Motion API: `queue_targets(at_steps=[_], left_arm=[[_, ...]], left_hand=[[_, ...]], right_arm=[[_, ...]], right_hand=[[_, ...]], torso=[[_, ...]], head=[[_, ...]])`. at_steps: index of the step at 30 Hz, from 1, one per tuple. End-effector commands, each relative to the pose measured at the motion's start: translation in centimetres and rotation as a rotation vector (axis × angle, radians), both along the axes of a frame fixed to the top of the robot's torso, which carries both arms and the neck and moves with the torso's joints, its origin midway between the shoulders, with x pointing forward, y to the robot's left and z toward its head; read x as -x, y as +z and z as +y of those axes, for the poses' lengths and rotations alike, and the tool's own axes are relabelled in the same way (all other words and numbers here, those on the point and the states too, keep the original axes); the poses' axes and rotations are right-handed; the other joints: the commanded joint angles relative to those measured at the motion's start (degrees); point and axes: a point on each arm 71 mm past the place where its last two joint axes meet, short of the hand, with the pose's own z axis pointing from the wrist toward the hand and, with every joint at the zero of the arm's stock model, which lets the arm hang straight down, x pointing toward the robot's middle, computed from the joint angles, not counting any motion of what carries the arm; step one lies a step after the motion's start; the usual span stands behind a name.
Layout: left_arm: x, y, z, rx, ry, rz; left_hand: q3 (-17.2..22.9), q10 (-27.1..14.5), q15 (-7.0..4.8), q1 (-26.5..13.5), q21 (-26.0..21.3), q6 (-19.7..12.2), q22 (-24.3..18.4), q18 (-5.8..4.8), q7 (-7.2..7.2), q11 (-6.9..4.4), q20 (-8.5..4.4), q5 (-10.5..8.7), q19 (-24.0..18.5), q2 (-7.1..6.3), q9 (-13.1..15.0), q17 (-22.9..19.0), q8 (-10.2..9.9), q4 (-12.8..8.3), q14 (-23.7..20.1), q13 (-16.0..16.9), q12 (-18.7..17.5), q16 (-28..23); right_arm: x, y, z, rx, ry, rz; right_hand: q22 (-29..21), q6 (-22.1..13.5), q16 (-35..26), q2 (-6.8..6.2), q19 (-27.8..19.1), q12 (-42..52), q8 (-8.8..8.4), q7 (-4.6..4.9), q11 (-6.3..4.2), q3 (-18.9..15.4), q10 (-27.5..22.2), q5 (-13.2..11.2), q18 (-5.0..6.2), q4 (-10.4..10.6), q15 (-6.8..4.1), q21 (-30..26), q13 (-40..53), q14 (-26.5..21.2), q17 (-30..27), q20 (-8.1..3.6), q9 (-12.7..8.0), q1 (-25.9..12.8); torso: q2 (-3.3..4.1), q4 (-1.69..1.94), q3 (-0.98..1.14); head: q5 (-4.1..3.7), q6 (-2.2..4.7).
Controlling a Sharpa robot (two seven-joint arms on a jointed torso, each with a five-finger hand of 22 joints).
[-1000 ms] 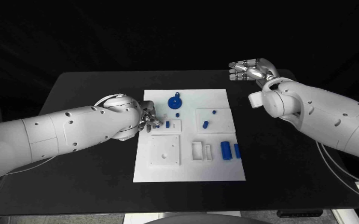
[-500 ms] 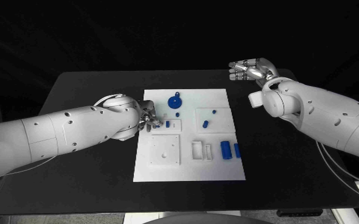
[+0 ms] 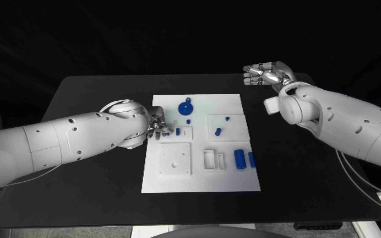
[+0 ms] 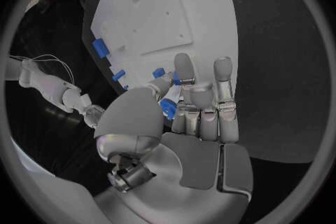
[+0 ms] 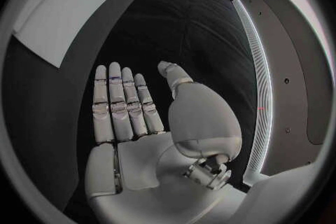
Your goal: Assemble the parts on the task board
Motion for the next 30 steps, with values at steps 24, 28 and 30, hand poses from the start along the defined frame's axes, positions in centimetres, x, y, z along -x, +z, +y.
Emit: queue_targets(at_steps=[24,28,30], left_arm=[[0.28,-1.35,1.04,-0.077,0.036,0.039],[0.29,-1.37,1.03,-0.078,0.035,0.04],[0.29,-1.38,1.01,-0.079,0.034,0.041]], left_hand=[[5.5,1.5,0.1,-2.2,2.4,6.7,1.1,1.63,-6.06,-1.31,1.11,3.9,0.7,1.03,-15.3,8.7,8.2,-6.7,3.1,-2.1,6.1,3.1],[5.5,1.5,0.1,-2.2,2.4,6.7,1.1,1.63,-6.06,-1.31,1.11,3.9,0.7,1.03,-15.3,8.7,8.2,-6.7,3.1,-2.1,6.1,3.1],[5.5,1.5,0.11,-2.3,2.5,6.8,1.1,1.67,-6.07,-1.31,1.15,3.98,0.6,1.06,-15.4,8.9,8.2,-6.7,3.2,-2.1,6.2,3.1]], right_arm=[[0.04,0.04,0.06,-0.003,0.016,-0.005],[0.04,0.04,0.06,-0.003,0.016,-0.006],[0.04,0.04,0.05,-0.003,0.016,-0.005]], right_hand=[[-0.1,-0.2,-0.3,0.03,-0.4,-0.2,-0.19,0.17,0.12,0.0,-0.4,0.3,0.72,0.2,-0.08,-0.2,-0.1,-0.4,-0.1,0.18,0.0,-0.4],[-0.1,-0.2,-0.3,0.03,-0.4,-0.2,-0.19,0.17,0.12,0.0,-0.4,0.3,0.72,0.2,-0.08,-0.2,-0.1,-0.4,-0.1,0.18,0.0,-0.4],[-0.1,-0.2,-0.3,0.03,-0.4,-0.2,-0.19,0.17,0.12,0.0,-0.4,0.3,0.72,0.2,-0.08,-0.2,-0.1,-0.4,-0.1,0.18,0.0,-0.4]], torso=[[-0.01,-0.01,-0.02],[-0.03,-0.01,-0.02],[-0.02,0.0,-0.02]], head=[[-0.01,-0.05],[-0.03,-0.02],[-0.03,-0.03]])
